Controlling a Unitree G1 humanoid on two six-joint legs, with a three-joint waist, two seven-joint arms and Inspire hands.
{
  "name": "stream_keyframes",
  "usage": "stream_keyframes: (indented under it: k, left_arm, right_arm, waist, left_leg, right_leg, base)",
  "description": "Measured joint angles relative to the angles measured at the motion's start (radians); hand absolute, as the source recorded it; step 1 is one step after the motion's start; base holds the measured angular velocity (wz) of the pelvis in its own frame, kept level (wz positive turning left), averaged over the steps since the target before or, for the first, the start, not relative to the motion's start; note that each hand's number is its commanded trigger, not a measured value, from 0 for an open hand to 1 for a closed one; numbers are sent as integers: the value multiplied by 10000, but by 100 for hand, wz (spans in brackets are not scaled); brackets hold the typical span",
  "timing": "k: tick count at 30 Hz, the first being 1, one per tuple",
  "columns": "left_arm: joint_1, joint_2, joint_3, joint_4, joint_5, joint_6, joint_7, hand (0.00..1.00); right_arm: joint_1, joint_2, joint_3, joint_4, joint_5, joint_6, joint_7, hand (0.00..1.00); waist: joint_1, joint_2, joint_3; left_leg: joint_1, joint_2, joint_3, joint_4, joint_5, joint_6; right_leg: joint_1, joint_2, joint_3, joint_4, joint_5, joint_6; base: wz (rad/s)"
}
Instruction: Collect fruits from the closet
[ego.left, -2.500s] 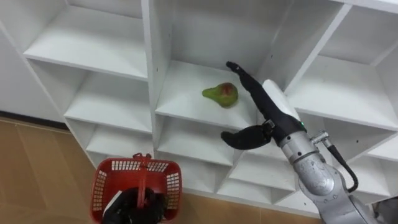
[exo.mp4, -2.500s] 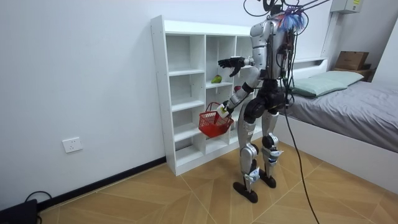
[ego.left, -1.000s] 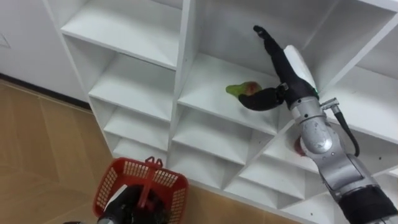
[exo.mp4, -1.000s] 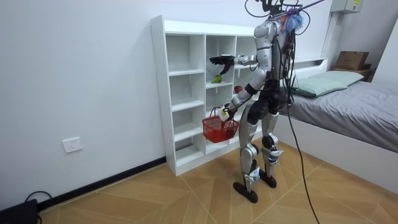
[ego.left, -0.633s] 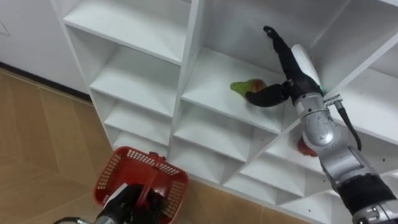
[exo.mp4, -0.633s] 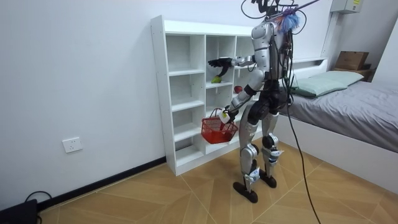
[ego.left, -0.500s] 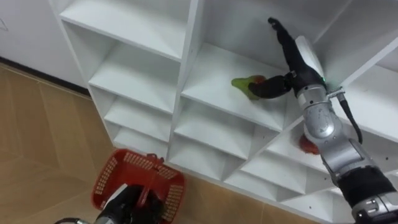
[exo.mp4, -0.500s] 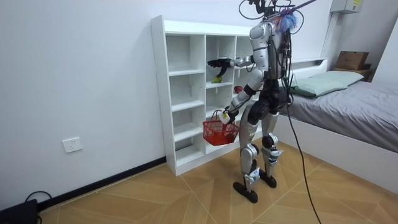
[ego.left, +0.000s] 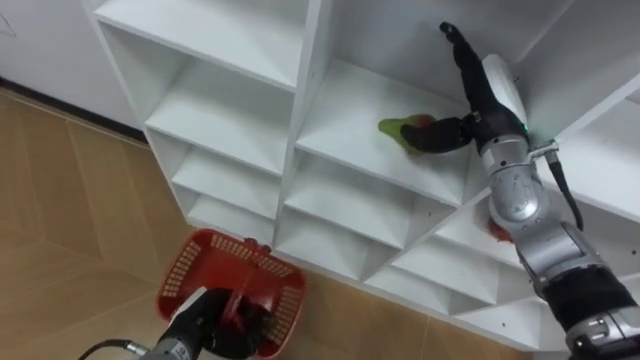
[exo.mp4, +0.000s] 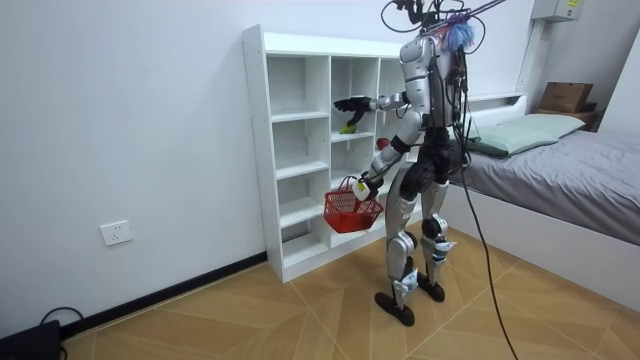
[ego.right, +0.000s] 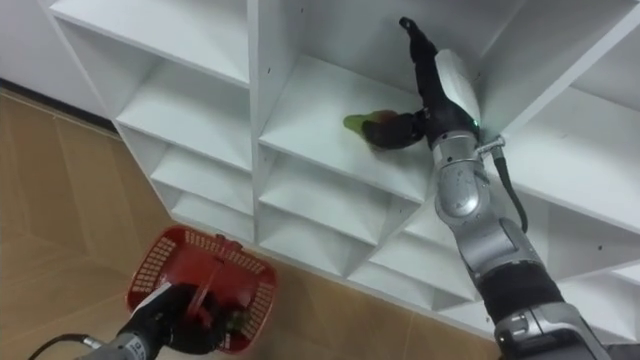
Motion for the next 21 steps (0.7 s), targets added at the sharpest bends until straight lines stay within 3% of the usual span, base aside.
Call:
stream_keyframes:
  k: [6,12,21]
  left_arm:
    - [-95,25,-2,18,-7,39,-2,100]
    - [-183,65,-217,338,-8,40,-12,100]
    - [-212,81,-384,685,-27,73,-23,100]
  right_arm:
    - [-5,5,13,248,10,-114,0,0]
    - [-9,38,92,1038,28,-109,32,0]
    - [-131,38,94,1386,122,-127,32,0]
  waist:
    - [21,69,39]
    - [274,99,41]
    - [271,102,40]
  left_leg:
    - [-122,5,-12,-5,67,-1]
    - [-148,0,-25,-42,95,-2]
    - [-165,-19,-101,-37,135,-8]
  right_leg:
    - [-111,-30,-188,2,39,-34]
    - [-125,-47,-288,7,41,-35]
    - [-106,-50,-315,12,44,-41]
  base:
    - [2]
    - [0]
    - [1]
